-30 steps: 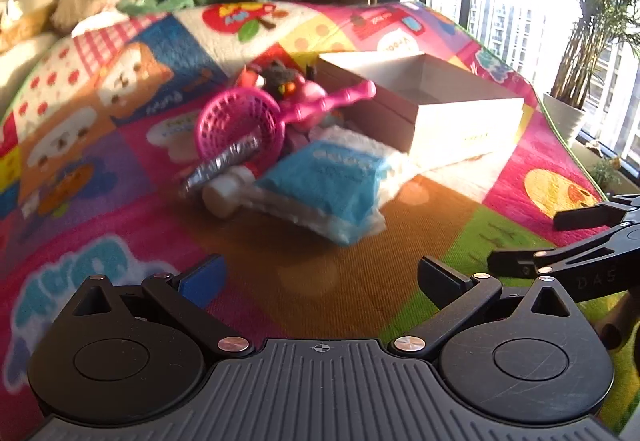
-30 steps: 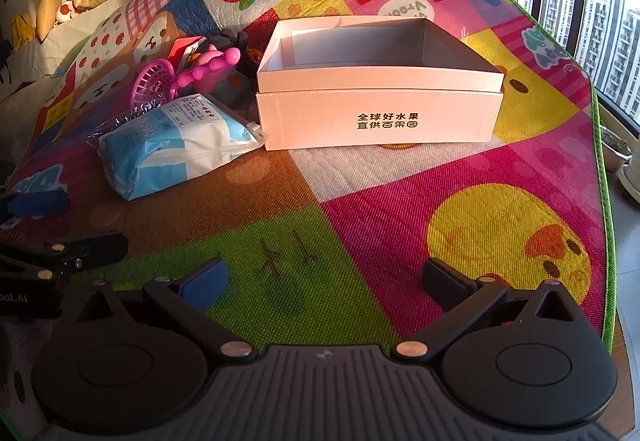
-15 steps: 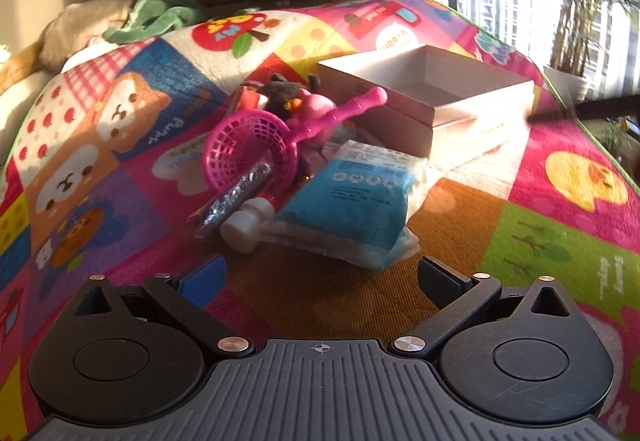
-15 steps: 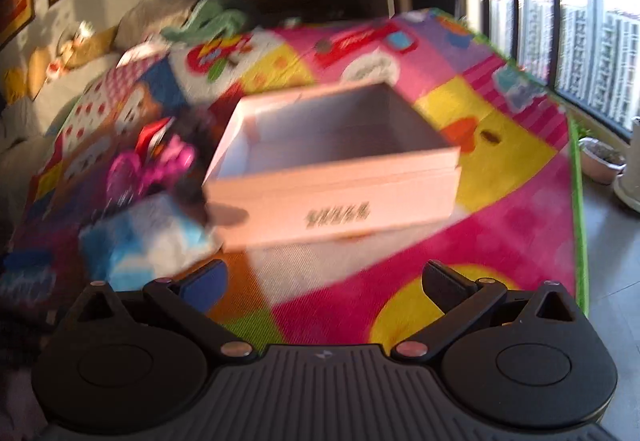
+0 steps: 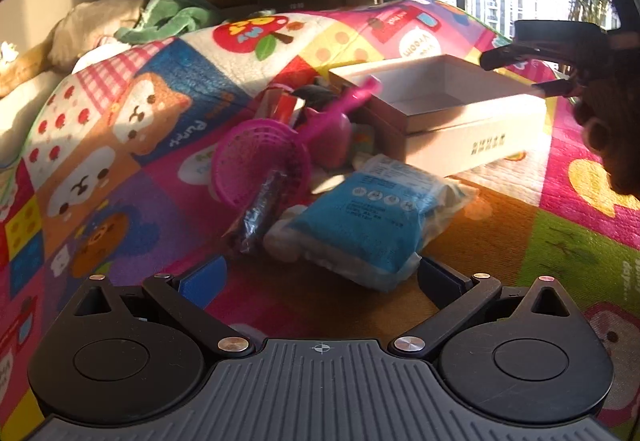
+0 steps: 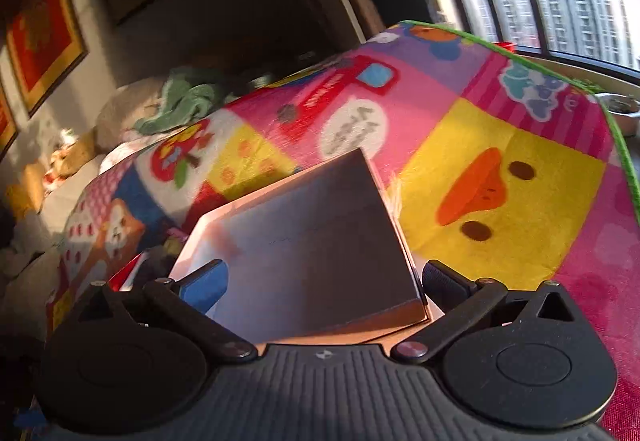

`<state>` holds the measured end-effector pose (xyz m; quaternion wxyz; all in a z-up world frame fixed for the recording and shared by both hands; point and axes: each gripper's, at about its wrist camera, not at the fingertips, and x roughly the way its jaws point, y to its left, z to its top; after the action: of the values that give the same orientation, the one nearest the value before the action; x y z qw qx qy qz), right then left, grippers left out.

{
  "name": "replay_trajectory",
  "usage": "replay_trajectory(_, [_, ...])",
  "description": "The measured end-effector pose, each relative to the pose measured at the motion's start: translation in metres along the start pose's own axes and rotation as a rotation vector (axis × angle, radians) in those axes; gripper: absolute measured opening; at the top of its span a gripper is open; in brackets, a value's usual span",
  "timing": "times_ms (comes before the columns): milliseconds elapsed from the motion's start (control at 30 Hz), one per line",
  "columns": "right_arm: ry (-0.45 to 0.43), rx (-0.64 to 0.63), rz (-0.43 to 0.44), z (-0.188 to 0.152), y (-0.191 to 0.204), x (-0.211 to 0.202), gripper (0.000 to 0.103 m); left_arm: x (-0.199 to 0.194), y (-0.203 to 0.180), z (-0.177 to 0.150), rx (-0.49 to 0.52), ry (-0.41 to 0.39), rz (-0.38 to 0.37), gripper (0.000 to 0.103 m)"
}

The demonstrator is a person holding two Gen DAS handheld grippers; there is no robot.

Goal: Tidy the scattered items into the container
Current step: 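Reach the right gripper to the blue wet-wipes packet and grasp it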

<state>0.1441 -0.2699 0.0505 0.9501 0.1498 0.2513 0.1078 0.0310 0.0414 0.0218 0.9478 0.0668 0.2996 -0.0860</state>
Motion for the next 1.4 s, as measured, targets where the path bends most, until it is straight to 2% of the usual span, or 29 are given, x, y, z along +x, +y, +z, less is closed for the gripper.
replay_trajectory(100, [-0.072,-0.125,-0.063,-0.014,0.034,-0.027,0.103,-0.005,0.011,-0.001,-0.040,-0.006,0.025,0.103])
replay_trajectory(133, [-0.090,-0.190,-0.060,-0.021,0.047,-0.036,0.103,-0.007,0.016,-0.001,-0.058,-0.008,0.045,0.103])
replay_trajectory(200, [-0.089,-0.330,-0.018,-0.038,0.077,-0.052,0.103,-0.009,0.028,-0.001,-0.102,-0.009,0.102,0.103])
replay_trajectory(267, [-0.052,-0.423,0.054,-0.054,0.102,-0.060,0.101,-0.011,0.040,0.001,-0.135,-0.012,0.142,0.103])
replay_trajectory(333, [0.008,-0.437,0.109,-0.064,0.121,-0.058,0.089,-0.014,0.049,0.002,-0.155,-0.019,0.160,0.103])
replay_trajectory(400, [0.078,-0.405,0.139,-0.067,0.133,-0.047,0.068,-0.021,0.054,0.003,-0.162,-0.036,0.155,0.103])
replay_trajectory(500, [0.126,-0.367,0.145,-0.070,0.145,-0.025,0.054,-0.031,0.056,0.002,-0.148,-0.065,0.121,0.103])
replay_trajectory(567, [0.145,-0.311,0.144,-0.070,0.143,-0.013,0.054,-0.035,0.060,0.000,-0.144,-0.073,0.091,0.103])
replay_trajectory(633, [0.205,-0.230,0.180,-0.072,0.135,-0.004,0.054,-0.036,0.066,-0.001,-0.170,-0.073,0.074,0.103])
replay_trajectory(700, [0.278,-0.156,0.269,-0.078,0.129,-0.005,0.055,-0.036,0.073,-0.002,-0.198,-0.074,0.080,0.103])
replay_trajectory(767, [0.335,-0.161,0.369,-0.086,0.133,-0.017,0.055,-0.034,0.079,-0.002,-0.216,-0.072,0.095,0.103])
replay_trajectory(867, [0.313,-0.330,0.415,-0.096,0.152,-0.046,0.056,-0.032,0.083,0.000,-0.231,-0.067,0.113,0.103])
replay_trajectory(933, [0.226,-0.498,0.375,-0.102,0.166,-0.063,0.068,-0.033,0.084,0.000,-0.235,-0.071,0.122,0.103])
replay_trajectory(967, [0.159,-0.590,0.342,-0.106,0.174,-0.071,0.081,-0.034,0.084,0.000,-0.236,-0.072,0.125,0.103])
replay_trajectory(1000, [0.111,-0.655,0.319,-0.109,0.180,-0.074,0.088,-0.034,0.085,0.000,-0.236,-0.071,0.125,0.103])
replay_trajectory(1033, [0.090,-0.702,0.312,-0.112,0.185,-0.074,0.088,-0.034,0.085,0.000,-0.236,-0.067,0.122,0.103])
replay_trajectory(1133, [0.107,-0.782,0.333,-0.112,0.202,-0.056,0.089,-0.036,0.088,0.001,-0.258,-0.057,0.098,0.103])
replay_trajectory(1233, [0.103,-0.868,0.316,-0.118,0.219,-0.033,0.098,-0.039,0.092,0.001,-0.280,-0.067,0.084,0.103])
replay_trajectory(1300, [0.141,-0.895,0.313,-0.121,0.226,-0.016,0.096,-0.041,0.093,0.002,-0.280,-0.077,0.077,0.103])
replay_trajectory(1333, [0.165,-0.881,0.314,-0.121,0.226,-0.012,0.092,-0.042,0.093,0.002,-0.276,-0.081,0.070,0.103])
replay_trajectory(1400, [0.202,-0.824,0.297,-0.118,0.221,-0.008,0.071,-0.041,0.090,0.002,-0.263,-0.084,0.062,0.103])
